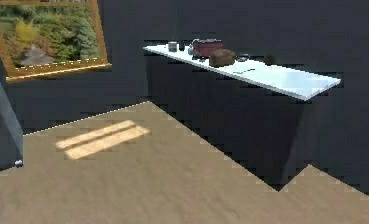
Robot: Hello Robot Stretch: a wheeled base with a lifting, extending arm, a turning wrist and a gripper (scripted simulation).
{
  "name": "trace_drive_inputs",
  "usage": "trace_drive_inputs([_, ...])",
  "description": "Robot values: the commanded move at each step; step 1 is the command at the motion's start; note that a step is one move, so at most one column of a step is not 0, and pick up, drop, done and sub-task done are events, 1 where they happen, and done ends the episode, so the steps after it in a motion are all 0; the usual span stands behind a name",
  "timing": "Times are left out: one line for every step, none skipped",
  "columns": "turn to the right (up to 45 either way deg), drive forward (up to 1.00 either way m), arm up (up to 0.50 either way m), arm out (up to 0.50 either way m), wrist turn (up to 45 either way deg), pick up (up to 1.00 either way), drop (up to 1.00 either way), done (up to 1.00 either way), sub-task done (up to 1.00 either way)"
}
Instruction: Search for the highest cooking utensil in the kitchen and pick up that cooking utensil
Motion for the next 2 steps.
trace_drive_inputs([24.0, 0.00, 0.00, 0.00, 0.0, 0.00, 0.00, 0.00, 0.00])
trace_drive_inputs([0.0, 0.90, 0.00, 0.00, 0.0, 0.00, 0.00, 0.00, 0.00])
